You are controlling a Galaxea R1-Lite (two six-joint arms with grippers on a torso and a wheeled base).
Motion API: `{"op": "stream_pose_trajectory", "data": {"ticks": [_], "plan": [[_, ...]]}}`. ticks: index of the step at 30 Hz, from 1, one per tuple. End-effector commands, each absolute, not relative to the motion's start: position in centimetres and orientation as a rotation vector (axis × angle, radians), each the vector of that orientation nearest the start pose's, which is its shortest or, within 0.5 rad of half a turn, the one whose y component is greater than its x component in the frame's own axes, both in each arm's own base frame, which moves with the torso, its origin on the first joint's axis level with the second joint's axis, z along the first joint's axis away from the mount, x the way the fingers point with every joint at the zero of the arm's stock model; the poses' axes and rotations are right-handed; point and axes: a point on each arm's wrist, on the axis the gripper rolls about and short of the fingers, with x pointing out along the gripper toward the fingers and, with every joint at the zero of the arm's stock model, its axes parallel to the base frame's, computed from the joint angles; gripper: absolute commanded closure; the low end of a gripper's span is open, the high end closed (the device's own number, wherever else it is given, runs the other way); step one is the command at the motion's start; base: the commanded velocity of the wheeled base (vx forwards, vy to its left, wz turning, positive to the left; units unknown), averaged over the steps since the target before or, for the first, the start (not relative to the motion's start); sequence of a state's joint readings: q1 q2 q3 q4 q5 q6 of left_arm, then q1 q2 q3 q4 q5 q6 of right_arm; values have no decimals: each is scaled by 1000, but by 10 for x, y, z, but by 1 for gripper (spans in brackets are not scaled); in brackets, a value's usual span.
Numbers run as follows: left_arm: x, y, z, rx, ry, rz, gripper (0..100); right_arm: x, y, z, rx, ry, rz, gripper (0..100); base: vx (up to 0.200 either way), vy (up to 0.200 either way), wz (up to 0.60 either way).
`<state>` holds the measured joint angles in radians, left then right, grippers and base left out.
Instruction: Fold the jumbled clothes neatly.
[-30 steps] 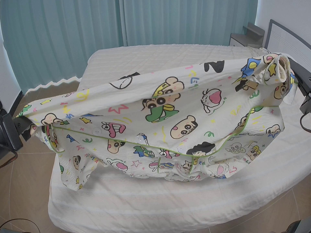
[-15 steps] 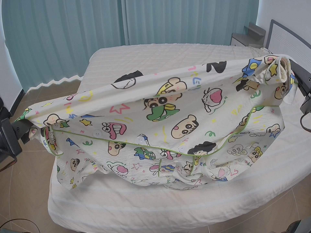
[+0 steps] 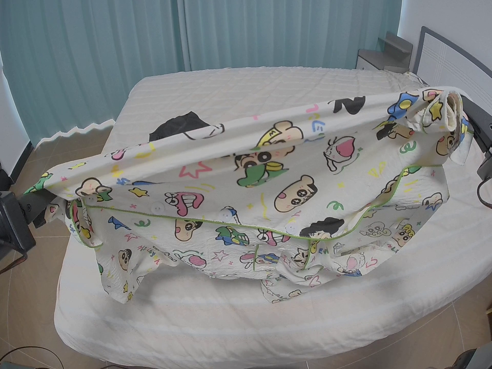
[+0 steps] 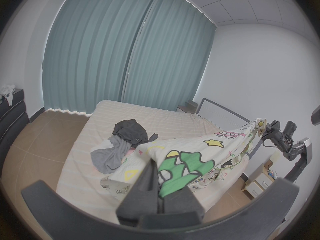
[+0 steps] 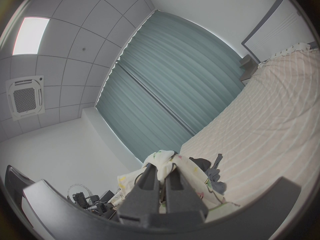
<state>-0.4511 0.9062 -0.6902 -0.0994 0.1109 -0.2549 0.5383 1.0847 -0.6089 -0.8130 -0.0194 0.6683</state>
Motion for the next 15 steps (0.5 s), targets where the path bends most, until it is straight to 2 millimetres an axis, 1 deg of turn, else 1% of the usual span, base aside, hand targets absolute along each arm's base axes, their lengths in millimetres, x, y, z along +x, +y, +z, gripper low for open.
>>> {"op": "stream_pose_trajectory", "data": {"ticks": [1, 7, 11, 15], "plan": [[95, -43, 260, -219, 156, -322, 100, 124, 73, 288, 742, -156, 605, 100, 0, -200, 0], [95, -43, 263, -218, 149, -323, 100, 126, 69, 293, 732, -187, 582, 100, 0, -200, 0], [95, -43, 264, -219, 146, -325, 100, 126, 68, 293, 729, -189, 577, 100, 0, -200, 0], [94, -43, 265, -221, 140, -324, 100, 127, 64, 304, 732, -232, 564, 100, 0, -200, 0]]}}
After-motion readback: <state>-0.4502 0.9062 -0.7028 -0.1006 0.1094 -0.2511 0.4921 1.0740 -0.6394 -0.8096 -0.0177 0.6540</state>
